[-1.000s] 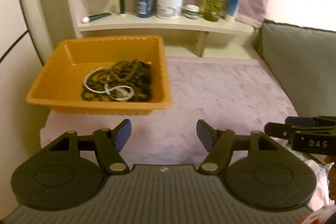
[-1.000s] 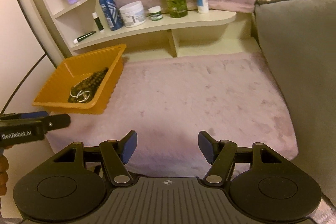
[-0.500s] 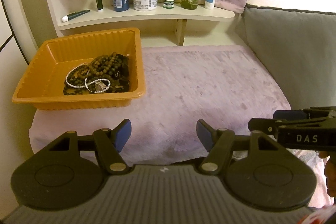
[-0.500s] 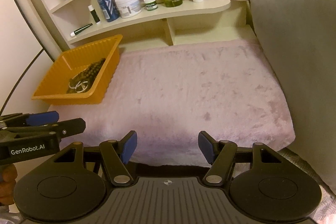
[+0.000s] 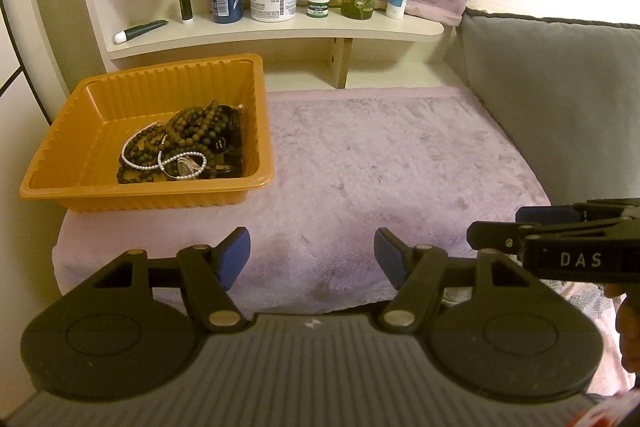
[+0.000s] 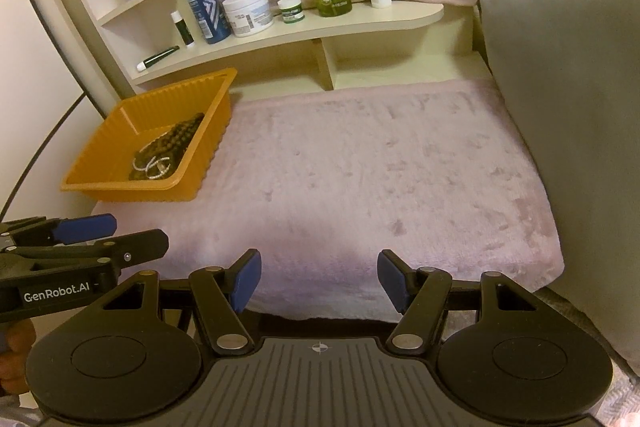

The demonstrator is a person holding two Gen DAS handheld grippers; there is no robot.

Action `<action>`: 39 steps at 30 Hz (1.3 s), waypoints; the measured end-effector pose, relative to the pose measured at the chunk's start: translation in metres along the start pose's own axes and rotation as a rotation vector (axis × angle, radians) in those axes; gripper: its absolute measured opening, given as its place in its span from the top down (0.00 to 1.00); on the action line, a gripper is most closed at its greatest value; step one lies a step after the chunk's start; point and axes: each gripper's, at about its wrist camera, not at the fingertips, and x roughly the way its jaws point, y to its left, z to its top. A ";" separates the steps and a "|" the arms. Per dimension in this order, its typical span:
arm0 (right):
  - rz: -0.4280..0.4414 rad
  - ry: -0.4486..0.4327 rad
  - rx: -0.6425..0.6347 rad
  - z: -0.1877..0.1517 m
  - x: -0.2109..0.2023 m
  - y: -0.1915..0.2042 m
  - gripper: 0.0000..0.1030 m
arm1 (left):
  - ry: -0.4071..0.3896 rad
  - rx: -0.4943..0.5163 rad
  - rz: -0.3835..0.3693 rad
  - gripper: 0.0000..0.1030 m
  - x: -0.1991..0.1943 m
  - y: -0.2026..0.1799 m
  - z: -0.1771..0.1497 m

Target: Organize jewelry

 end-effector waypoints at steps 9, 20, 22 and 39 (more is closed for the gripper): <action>0.002 0.000 -0.006 0.000 0.001 0.001 0.37 | -0.005 -0.001 -0.001 0.36 -0.002 0.000 0.000; 0.004 -0.002 -0.010 0.000 0.001 0.002 0.37 | -0.007 -0.002 -0.003 0.36 -0.002 0.001 0.001; 0.004 -0.003 -0.011 0.000 0.002 0.002 0.37 | -0.006 -0.003 -0.003 0.36 -0.002 0.001 0.001; 0.006 -0.002 -0.015 0.000 0.002 0.005 0.37 | -0.007 -0.003 -0.003 0.36 -0.003 0.001 0.001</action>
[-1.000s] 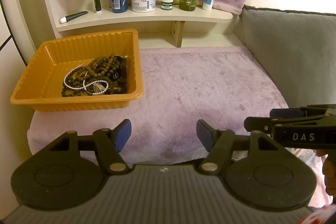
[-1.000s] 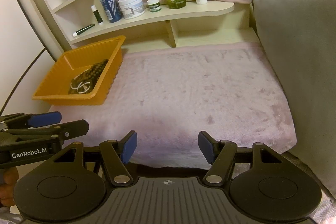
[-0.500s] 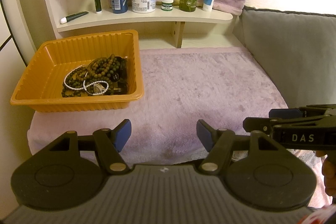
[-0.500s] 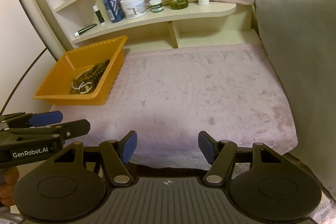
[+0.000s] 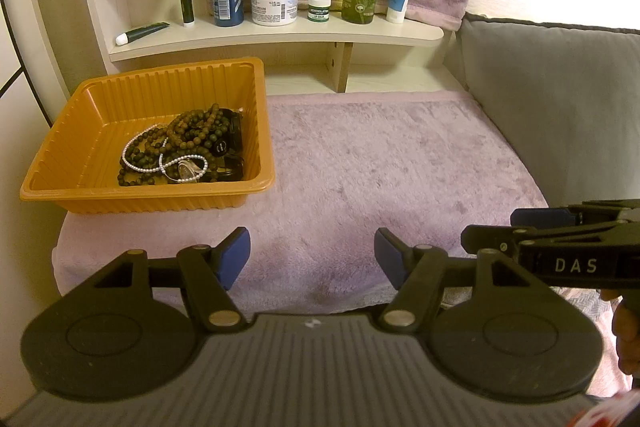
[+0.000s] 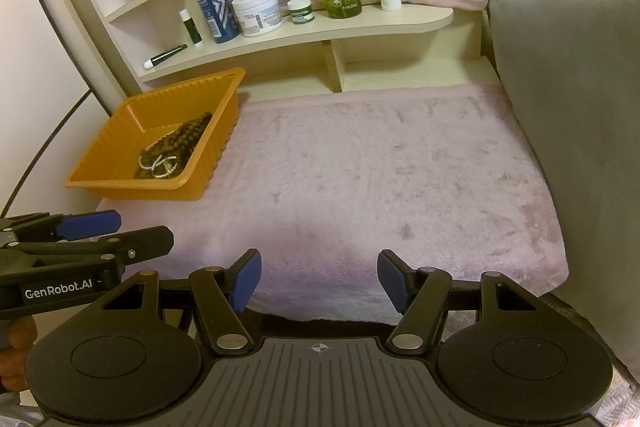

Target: Organize jewelry

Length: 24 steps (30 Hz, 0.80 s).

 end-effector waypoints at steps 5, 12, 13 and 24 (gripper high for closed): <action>0.001 -0.002 -0.002 0.000 0.000 0.001 0.37 | -0.002 -0.001 -0.001 0.36 -0.001 0.000 0.002; 0.002 -0.004 -0.007 0.000 0.000 0.002 0.37 | -0.003 -0.002 -0.001 0.36 -0.001 0.001 0.002; 0.002 -0.004 -0.008 0.001 0.000 0.002 0.37 | -0.003 -0.002 -0.001 0.36 -0.002 0.001 0.002; 0.001 -0.005 -0.006 0.000 0.000 0.003 0.37 | -0.004 -0.002 -0.003 0.36 -0.002 0.002 0.003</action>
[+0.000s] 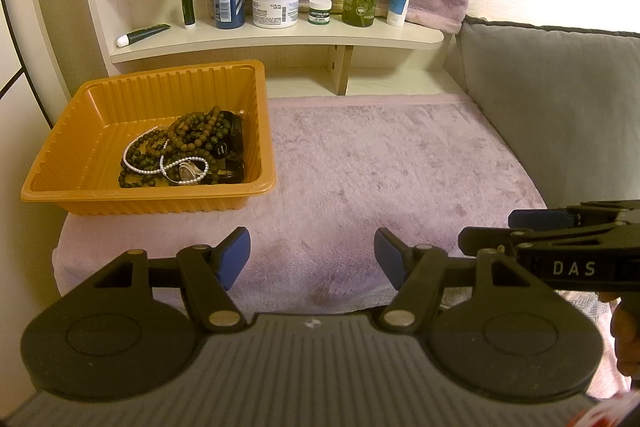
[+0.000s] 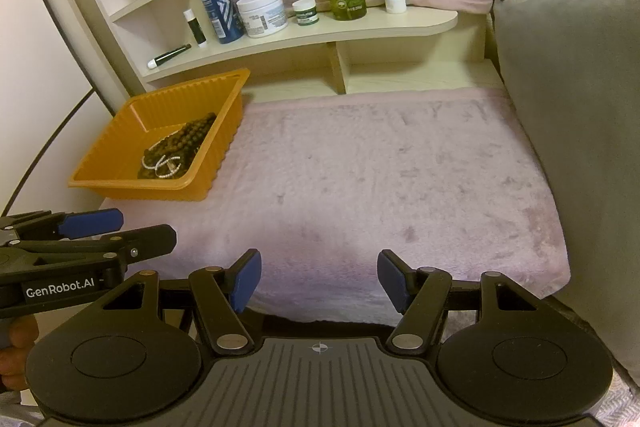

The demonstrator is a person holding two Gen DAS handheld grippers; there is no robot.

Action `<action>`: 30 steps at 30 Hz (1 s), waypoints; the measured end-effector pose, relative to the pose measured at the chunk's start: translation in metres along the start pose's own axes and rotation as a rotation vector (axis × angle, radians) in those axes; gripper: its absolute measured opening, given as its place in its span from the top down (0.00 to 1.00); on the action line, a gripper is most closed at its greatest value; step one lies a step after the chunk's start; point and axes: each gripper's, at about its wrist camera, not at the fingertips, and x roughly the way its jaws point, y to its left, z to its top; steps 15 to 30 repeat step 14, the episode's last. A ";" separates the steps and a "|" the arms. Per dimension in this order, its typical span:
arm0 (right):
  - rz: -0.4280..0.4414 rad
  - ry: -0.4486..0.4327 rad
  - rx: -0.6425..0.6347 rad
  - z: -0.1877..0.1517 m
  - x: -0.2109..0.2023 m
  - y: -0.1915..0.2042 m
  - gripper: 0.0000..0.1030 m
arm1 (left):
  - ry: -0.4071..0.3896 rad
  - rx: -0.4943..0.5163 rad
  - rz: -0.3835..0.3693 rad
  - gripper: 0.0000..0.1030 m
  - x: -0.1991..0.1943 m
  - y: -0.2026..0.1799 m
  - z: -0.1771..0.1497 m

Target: Organize jewelry

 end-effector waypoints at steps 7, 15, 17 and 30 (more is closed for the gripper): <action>-0.001 -0.001 0.002 -0.001 0.000 0.000 0.37 | -0.001 0.001 0.000 0.36 0.000 0.000 0.000; 0.001 0.000 0.001 0.000 0.000 0.000 0.37 | 0.002 -0.004 -0.002 0.36 0.001 0.001 0.001; 0.001 0.000 0.001 0.000 0.000 0.000 0.37 | 0.002 -0.004 -0.002 0.36 0.001 0.001 0.001; 0.001 0.000 0.001 0.000 0.000 0.000 0.37 | 0.002 -0.004 -0.002 0.36 0.001 0.001 0.001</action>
